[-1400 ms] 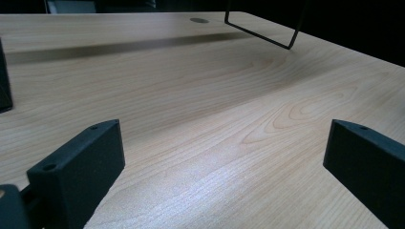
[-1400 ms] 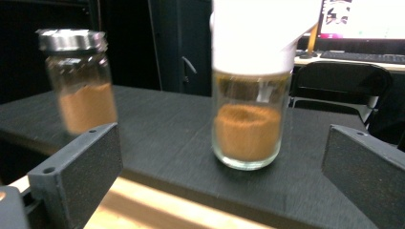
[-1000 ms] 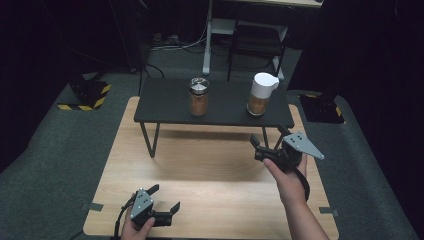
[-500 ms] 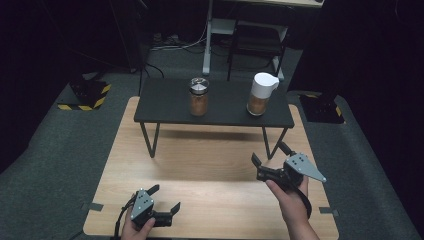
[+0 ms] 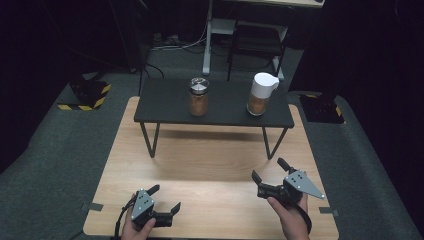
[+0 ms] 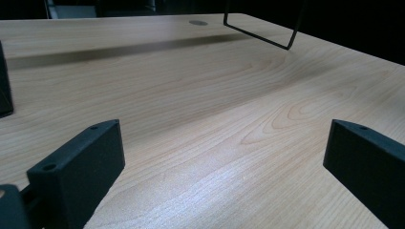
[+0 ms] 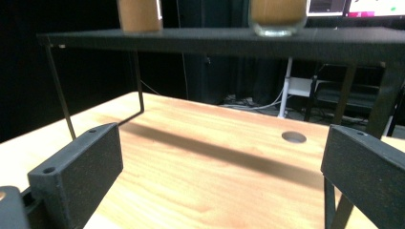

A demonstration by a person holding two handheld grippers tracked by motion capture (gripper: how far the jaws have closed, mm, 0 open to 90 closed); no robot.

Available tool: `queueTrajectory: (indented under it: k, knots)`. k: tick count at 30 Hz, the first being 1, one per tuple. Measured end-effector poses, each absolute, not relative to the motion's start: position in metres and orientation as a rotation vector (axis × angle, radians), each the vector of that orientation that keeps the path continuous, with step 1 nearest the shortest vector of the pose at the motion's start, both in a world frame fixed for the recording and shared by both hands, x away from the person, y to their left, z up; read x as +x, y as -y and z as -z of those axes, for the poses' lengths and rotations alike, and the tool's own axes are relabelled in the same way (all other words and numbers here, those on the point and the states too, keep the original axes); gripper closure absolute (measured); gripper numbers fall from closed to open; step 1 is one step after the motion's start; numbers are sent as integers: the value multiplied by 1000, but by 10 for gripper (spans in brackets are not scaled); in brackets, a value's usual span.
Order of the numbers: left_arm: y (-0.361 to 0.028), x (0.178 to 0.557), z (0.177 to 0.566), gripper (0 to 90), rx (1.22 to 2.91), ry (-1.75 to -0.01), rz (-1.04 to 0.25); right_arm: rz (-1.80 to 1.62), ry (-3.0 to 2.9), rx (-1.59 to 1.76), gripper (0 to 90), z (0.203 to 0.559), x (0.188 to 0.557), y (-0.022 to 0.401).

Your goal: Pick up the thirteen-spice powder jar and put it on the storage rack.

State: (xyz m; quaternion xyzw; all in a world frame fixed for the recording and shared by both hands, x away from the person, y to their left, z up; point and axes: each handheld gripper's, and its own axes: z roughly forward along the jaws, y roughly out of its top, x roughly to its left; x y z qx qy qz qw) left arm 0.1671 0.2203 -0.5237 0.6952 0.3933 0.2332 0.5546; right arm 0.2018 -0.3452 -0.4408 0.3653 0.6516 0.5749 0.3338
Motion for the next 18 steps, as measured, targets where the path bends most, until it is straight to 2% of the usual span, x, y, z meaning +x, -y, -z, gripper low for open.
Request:
queueTrajectory:
  k: [18]
  knots:
    - [-221,168,524,5,1645,-925,-548,-1422,-1770,1003,0,473,186,354]
